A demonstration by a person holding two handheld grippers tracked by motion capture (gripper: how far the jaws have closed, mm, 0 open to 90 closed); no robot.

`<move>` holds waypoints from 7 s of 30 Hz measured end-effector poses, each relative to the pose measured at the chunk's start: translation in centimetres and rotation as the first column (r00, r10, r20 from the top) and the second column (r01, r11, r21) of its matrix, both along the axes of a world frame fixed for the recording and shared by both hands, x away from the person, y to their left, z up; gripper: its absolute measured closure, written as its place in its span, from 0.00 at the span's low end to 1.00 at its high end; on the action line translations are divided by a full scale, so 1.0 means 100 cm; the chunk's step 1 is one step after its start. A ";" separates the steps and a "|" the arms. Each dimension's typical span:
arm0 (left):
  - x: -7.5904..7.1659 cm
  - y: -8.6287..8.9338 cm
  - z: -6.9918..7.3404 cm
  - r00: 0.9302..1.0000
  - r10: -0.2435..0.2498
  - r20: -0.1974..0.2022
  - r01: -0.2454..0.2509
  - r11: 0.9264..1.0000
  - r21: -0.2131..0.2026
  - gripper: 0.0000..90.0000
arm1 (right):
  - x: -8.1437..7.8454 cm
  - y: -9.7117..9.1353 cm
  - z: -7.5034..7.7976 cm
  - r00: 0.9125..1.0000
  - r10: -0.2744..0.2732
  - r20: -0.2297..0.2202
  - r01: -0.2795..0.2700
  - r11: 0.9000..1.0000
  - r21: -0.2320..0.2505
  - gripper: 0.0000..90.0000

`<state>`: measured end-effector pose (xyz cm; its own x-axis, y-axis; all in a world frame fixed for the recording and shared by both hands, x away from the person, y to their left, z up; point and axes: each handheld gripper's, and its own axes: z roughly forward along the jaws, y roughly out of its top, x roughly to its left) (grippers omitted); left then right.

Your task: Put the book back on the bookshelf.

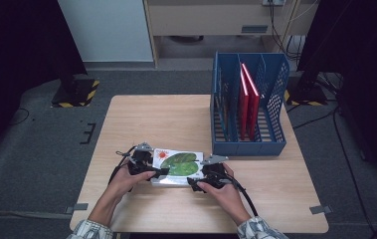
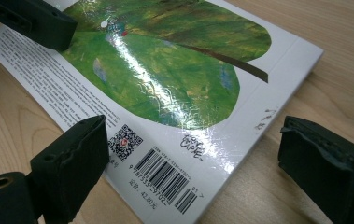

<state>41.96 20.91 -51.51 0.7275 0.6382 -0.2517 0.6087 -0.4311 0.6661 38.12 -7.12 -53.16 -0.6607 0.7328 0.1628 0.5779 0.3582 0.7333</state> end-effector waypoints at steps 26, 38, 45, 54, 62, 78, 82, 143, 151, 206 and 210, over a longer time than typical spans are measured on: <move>-0.007 -0.003 0.004 0.998 -0.045 0.041 0.045 0.999 0.014 0.36 | 0.001 0.000 -0.006 1.000 -0.016 -0.016 0.016 1.000 0.025 0.00; -0.014 -0.003 0.007 0.997 -0.033 0.073 0.033 0.999 0.008 0.40 | 0.001 -0.001 -0.006 0.999 -0.023 -0.023 0.024 0.999 0.039 0.00; -0.016 -0.005 0.008 0.996 -0.036 0.084 0.034 0.999 0.020 0.41 | 0.003 -0.002 -0.006 0.999 -0.027 -0.028 0.028 0.999 0.041 0.00; -0.017 -0.006 0.009 0.995 -0.039 0.096 0.037 0.999 0.021 0.41 | 0.014 -0.005 -0.006 0.999 -0.028 -0.031 0.030 0.997 0.065 0.00; -0.023 -0.005 0.012 0.992 -0.041 0.123 0.039 0.999 0.024 0.41 | 0.020 -0.004 -0.005 0.999 -0.025 -0.048 0.029 0.997 0.076 0.00; -0.024 -0.008 0.012 0.990 -0.059 0.127 0.055 0.998 0.035 0.42 | 0.021 -0.007 -0.003 0.997 -0.004 -0.079 0.011 0.996 0.088 0.03; -0.024 -0.009 0.013 0.989 -0.062 0.134 0.057 0.998 0.036 0.42 | 0.019 -0.007 0.001 0.997 -0.004 -0.079 0.009 0.998 0.068 0.04; -0.051 0.009 0.024 0.946 0.148 0.290 -0.159 0.987 0.016 0.46 | -0.025 -0.008 0.054 0.972 0.067 0.223 -0.070 0.998 0.005 0.40; -0.051 0.016 0.021 0.947 0.178 0.266 -0.191 0.981 0.024 0.43 | -0.031 -0.002 0.050 0.971 0.107 0.216 -0.105 0.994 -0.019 0.43; -0.059 0.034 0.015 0.952 0.253 0.172 -0.276 0.953 0.126 0.06 | -0.004 0.012 0.058 0.953 0.247 0.175 -0.247 0.969 -0.025 0.41; -0.058 0.036 0.016 0.949 0.260 0.176 -0.282 0.953 0.109 0.06 | 0.002 0.017 0.060 0.948 0.266 0.174 -0.263 0.964 -0.038 0.46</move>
<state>36.20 24.46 -49.92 0.5460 0.8364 -0.0488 0.6067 -0.3545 0.7116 38.35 -5.40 -47.12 -0.8483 0.5293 0.0177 0.3236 0.4917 0.8084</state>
